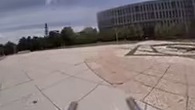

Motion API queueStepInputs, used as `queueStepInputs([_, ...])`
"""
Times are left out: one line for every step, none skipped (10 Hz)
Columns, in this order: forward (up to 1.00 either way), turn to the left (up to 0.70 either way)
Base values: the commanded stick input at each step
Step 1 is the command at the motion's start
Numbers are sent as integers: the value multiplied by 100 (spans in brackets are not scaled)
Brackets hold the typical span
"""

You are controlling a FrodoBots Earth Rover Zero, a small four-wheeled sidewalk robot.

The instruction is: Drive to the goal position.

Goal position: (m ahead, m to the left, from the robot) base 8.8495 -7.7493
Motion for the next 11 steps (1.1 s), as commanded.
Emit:
queueStepInputs([50, 0])
queueStepInputs([50, 0])
queueStepInputs([50, 0])
queueStepInputs([50, 0])
queueStepInputs([50, 0])
queueStepInputs([50, -41])
queueStepInputs([50, -50])
queueStepInputs([50, -50])
queueStepInputs([50, -50])
queueStepInputs([50, -50])
queueStepInputs([50, -50])
